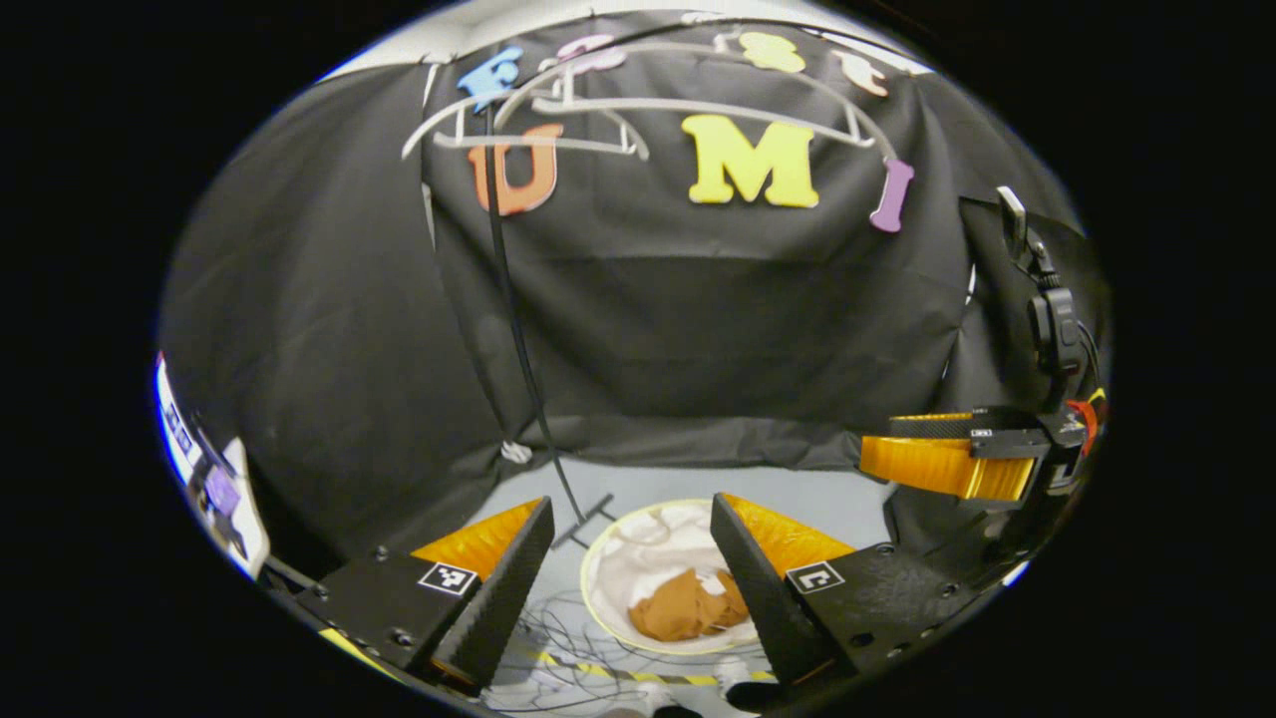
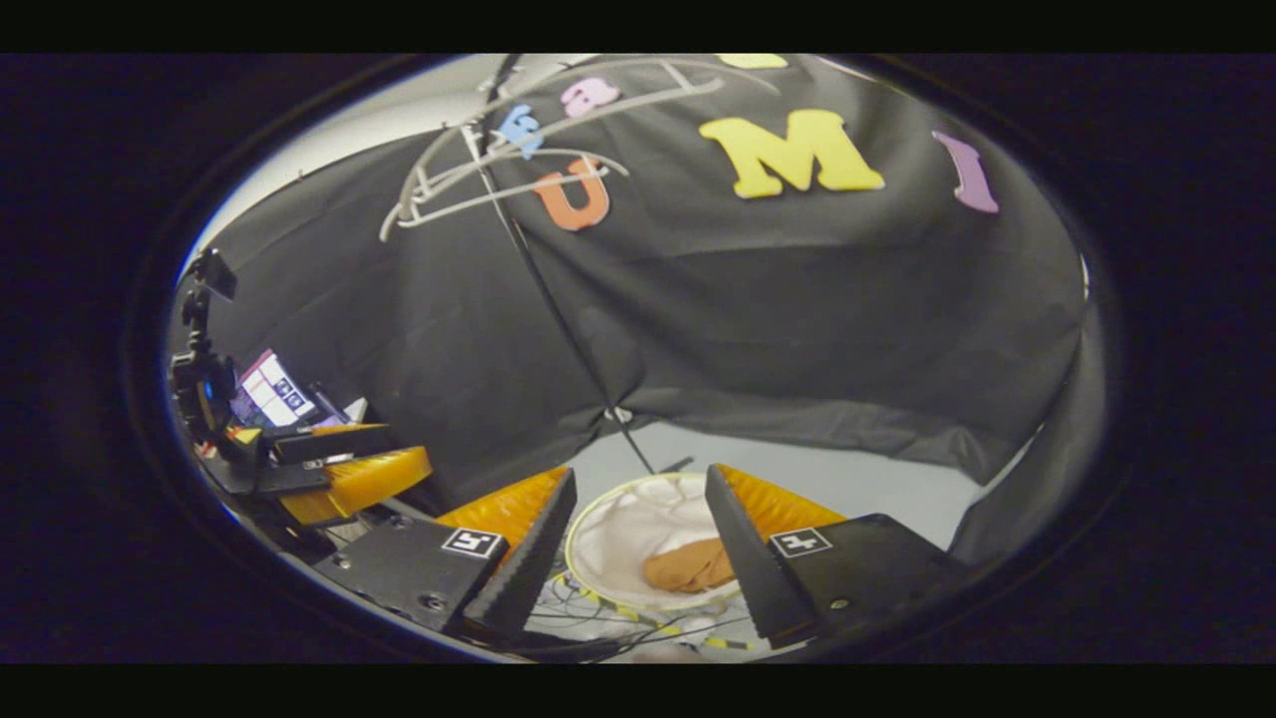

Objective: Grasp the clothes on the hanger with both hands and then place them into the laundry hamper below.

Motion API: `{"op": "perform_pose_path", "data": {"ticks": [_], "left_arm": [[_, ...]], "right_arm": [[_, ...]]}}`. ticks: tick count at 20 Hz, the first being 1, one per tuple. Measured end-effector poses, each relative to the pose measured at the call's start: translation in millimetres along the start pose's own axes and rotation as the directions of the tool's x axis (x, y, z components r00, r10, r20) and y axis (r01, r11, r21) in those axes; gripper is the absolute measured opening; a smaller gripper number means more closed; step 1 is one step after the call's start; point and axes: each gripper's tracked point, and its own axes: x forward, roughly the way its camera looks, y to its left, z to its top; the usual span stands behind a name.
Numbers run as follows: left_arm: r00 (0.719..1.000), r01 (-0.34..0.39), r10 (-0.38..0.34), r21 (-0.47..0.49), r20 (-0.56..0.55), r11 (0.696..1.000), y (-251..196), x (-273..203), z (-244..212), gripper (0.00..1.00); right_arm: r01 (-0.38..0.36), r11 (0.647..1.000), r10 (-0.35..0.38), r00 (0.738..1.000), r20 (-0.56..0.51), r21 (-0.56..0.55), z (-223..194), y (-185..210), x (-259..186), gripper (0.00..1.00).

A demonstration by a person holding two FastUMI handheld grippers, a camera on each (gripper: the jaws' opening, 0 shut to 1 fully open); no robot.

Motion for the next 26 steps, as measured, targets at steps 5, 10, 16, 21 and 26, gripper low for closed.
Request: {"op": "perform_pose_path", "data": {"ticks": [5,10,16,21,26], "left_arm": [[0.981,-0.018,0.006,0.059,0.193,0.998,7,-43,69,1.00],[0.936,0.021,-0.055,0.102,0.347,0.995,22,-102,118,0.96],[0.862,0.013,-0.071,0.118,0.502,0.993,70,-169,160,0.98],[0.802,0.067,-0.094,0.067,0.590,0.995,64,-199,173,0.98],[0.808,0.087,-0.111,0.069,0.578,0.994,45,-214,166,0.99]], "right_arm": [[0.080,0.991,-0.059,0.979,0.194,-0.103,68,42,-67,1.00],[0.165,0.984,-0.131,0.926,0.354,-0.067,98,109,-142,1.00],[0.305,0.951,-0.288,0.815,0.503,0.051,109,160,-232,0.99],[0.359,0.926,-0.361,0.743,0.564,0.120,96,177,-290,1.00],[0.392,0.911,-0.389,0.709,0.588,0.130,85,178,-323,0.99]]}}
